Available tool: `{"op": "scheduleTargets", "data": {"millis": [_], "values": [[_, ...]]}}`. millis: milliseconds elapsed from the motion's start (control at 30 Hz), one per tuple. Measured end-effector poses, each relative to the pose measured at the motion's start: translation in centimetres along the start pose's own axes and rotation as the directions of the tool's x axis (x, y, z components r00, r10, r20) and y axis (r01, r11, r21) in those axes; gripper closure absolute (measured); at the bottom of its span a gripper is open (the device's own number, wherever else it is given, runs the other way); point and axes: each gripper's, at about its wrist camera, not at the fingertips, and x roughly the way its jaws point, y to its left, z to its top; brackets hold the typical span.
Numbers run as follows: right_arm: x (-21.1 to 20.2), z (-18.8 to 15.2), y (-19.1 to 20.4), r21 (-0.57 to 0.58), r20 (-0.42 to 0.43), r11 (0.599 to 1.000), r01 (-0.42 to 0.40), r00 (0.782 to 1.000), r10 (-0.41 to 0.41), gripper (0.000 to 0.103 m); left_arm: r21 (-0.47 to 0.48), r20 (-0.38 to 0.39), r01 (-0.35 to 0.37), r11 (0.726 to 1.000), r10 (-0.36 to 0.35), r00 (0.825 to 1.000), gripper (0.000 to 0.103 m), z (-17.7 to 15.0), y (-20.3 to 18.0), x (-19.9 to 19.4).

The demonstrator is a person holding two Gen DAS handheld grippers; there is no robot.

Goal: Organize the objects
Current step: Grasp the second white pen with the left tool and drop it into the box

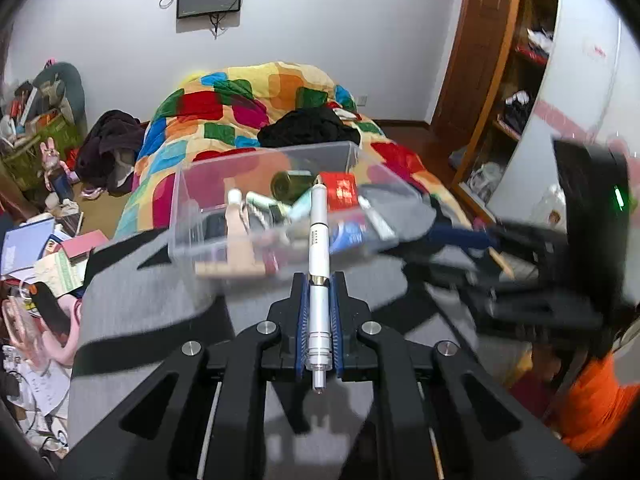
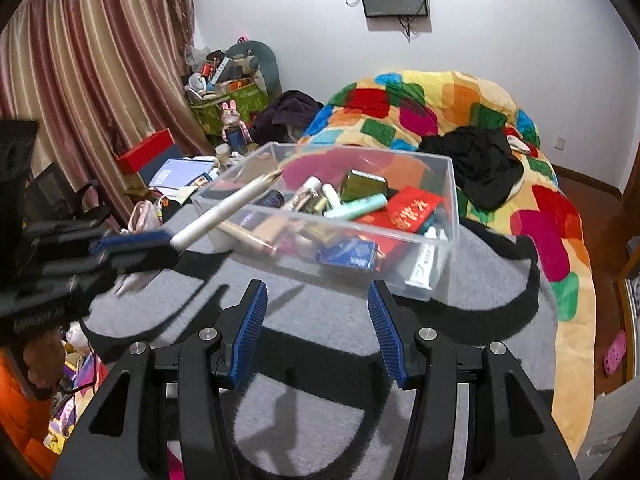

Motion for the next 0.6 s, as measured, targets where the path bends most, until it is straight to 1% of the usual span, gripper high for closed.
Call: {"op": "scheduleTargets", "data": {"millis": [100, 133, 267, 367, 433, 500, 567, 600], "values": [[0.0, 0.3, 0.2, -0.001, 0.007, 1.0, -0.008, 1.0, 0.008, 0.054, -0.022, -0.019, 0.007, 1.0, -0.008, 1.0, 0.093, 2.2, 1.2, 1.6], [0.1, 0.3, 0.2, 0.0, 0.007, 1.0, -0.011, 1.0, 0.011, 0.054, -0.029, -0.037, 0.012, 1.0, -0.013, 0.999, 0.093, 3.1, 1.7, 2.5], [0.4, 0.3, 0.2, -0.001, 0.002, 1.0, -0.012, 1.0, 0.012, 0.054, -0.043, -0.104, 0.032, 0.999, -0.036, 0.994, 0.093, 5.0, 3.0, 5.7], [0.6, 0.4, 0.1, 0.005, 0.0, 1.0, -0.014, 1.0, 0.014, 0.054, -0.03, -0.13, -0.002, 1.0, -0.002, 0.991, 0.091, 5.4, 3.6, 7.3], [0.7, 0.5, 0.1, 0.009, -0.002, 1.0, -0.016, 1.0, 0.016, 0.054, -0.051, -0.124, 0.001, 0.999, -0.007, 0.992, 0.091, 5.4, 4.1, 7.3], [0.7, 0.6, 0.1, 0.01, 0.0, 1.0, -0.019, 1.0, 0.019, 0.054, -0.06, -0.111, 0.007, 0.998, -0.014, 0.994, 0.086, 5.2, 4.3, 6.9], [0.8, 0.6, 0.1, 0.009, 0.0, 1.0, -0.02, 1.0, 0.02, 0.054, -0.047, -0.086, -0.006, 0.999, 0.002, 0.996, 0.075, 4.8, 4.0, 5.9], [0.8, 0.6, 0.2, 0.009, 0.001, 1.0, -0.021, 1.0, 0.021, 0.054, -0.04, -0.071, -0.016, 0.999, 0.013, 0.997, 0.073, 4.7, 3.8, 5.4]]}}
